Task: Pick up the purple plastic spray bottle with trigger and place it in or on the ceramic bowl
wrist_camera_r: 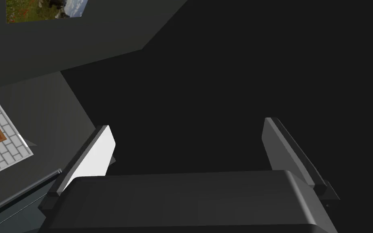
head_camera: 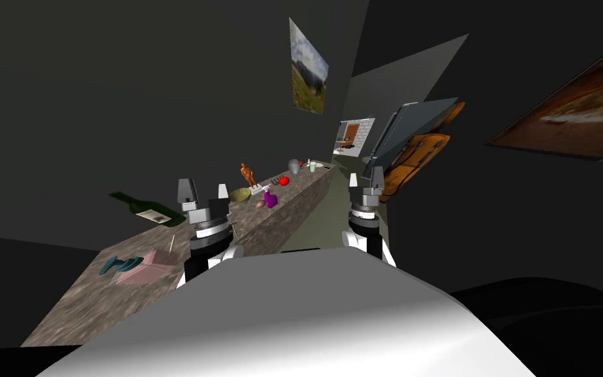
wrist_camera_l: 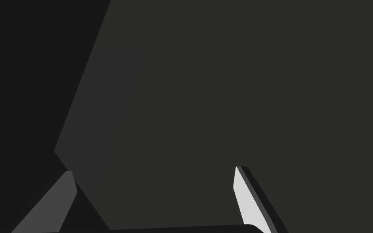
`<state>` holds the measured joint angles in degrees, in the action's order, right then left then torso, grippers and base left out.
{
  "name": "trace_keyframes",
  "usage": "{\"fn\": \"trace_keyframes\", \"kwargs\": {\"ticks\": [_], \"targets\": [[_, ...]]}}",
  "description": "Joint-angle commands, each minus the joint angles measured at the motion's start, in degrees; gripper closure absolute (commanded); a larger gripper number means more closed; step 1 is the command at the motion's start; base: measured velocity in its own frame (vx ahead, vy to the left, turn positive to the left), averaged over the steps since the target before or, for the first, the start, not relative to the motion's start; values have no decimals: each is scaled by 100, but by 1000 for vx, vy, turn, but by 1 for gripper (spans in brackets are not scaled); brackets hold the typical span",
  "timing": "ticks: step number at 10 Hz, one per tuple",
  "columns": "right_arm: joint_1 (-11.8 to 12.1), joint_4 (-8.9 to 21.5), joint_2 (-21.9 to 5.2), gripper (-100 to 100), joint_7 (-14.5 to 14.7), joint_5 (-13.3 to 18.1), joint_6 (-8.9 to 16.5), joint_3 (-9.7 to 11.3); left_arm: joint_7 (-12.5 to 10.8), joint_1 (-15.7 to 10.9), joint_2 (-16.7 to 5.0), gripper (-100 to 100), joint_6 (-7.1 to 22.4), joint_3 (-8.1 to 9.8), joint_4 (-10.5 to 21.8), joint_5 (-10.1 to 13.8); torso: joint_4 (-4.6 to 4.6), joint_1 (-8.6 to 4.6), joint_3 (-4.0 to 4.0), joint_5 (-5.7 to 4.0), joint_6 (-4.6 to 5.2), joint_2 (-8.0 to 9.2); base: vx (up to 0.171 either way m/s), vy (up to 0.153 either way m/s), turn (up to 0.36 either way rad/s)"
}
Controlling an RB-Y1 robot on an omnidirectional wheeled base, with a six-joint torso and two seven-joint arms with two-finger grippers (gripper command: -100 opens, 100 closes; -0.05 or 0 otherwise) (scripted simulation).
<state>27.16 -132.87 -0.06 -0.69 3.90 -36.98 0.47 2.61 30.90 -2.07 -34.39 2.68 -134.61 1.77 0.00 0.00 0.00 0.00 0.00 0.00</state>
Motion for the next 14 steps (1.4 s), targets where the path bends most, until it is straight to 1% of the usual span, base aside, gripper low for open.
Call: {"fn": "trace_keyframes", "kwargs": {"ticks": [1, 2, 5, 8, 11, 14], "targets": [[0, 0, 0, 0, 0, 0, 0, 0, 65, 118, -179, -100, 16, -62, 125, -146, 0, 0, 0, 0, 0, 0, -22, 21, -39], [0, 0, 0, 0, 0, 0, 0, 0, 132, 226, -323, -100, 36, -118, 256, -291, 1, 8, 3, 2, 1, 7, -39, 49, -91], [0, 0, -1, 0, 0, 0, 0, 0, 262, 415, -576, -100, 82, -213, 522, -569, 3, 24, 8, 6, 0, 13, -31, 54, -69], [0, 0, 0, 0, 0, 0, 0, 0, 417, 604, -883, -100, 144, -306, 840, -889, 2, 17, 5, 4, 0, 9, -21, 39, -82], [0, 0, 0, 0, 0, 0, 0, 0, 587, 769, -1254, -100, 217, -387, 1180, -1227, 2, 20, 5, 4, 0, 8, -21, 44, -111], [0, 0, 0, 0, 0, 0, 0, 0, 763, 894, -1684, -100, 301, -443, 1525, -1560, 1, 18, 3, 4, 0, 4, -13, 37, -117]]}}
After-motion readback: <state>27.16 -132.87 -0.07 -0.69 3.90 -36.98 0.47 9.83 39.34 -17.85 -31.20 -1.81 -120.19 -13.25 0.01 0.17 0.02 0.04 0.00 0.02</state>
